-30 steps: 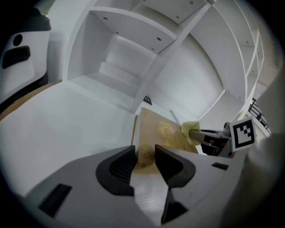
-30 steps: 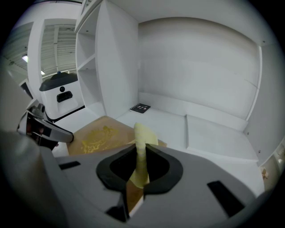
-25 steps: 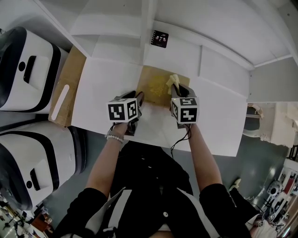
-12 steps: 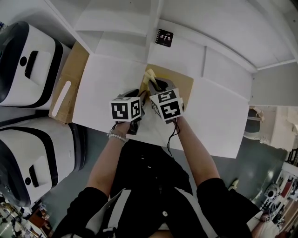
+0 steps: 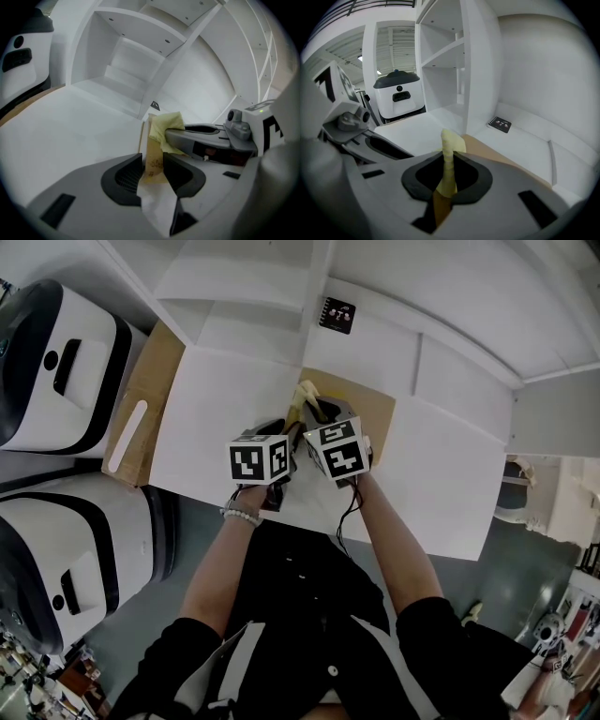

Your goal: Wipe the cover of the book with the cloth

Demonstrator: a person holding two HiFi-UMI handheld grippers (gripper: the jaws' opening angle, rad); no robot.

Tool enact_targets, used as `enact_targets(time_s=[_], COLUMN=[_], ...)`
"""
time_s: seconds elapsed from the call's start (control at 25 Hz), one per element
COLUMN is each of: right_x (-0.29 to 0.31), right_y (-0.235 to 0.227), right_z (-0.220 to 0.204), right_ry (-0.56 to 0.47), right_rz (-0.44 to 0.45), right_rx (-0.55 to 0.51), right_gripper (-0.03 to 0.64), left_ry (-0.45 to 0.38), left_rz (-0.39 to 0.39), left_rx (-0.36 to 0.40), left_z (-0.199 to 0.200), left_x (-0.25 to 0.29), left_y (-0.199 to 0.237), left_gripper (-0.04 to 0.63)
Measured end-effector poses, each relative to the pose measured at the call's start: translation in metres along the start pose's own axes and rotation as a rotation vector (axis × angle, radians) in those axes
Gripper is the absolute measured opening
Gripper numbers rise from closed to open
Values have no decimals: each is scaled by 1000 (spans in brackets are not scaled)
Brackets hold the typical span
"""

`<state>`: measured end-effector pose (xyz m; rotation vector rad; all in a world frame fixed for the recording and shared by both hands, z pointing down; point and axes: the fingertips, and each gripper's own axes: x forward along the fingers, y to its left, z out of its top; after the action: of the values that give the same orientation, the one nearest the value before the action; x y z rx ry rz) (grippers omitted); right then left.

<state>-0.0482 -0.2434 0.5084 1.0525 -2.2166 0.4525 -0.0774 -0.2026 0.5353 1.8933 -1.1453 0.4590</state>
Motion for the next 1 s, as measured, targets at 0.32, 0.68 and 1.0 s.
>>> enact_targets(time_s=[0.32,0.68,1.0], right_x=[-29,-73,-104], right_y=[-39,-85,-102], right_z=[-26,-67,-98], right_ry=[-5,-1,22], right_rz=[-99,-222,-290], right_rx=[97,207,246], right_gripper=[38,38,38], left_ry=[-2,3,5], left_rz=[3,0,0], left_rx=[-6,-3,3], left_z=[0,0,-1], left_x=[-1,0,0], left_y=[0,1,0], left_gripper=[141,141,141])
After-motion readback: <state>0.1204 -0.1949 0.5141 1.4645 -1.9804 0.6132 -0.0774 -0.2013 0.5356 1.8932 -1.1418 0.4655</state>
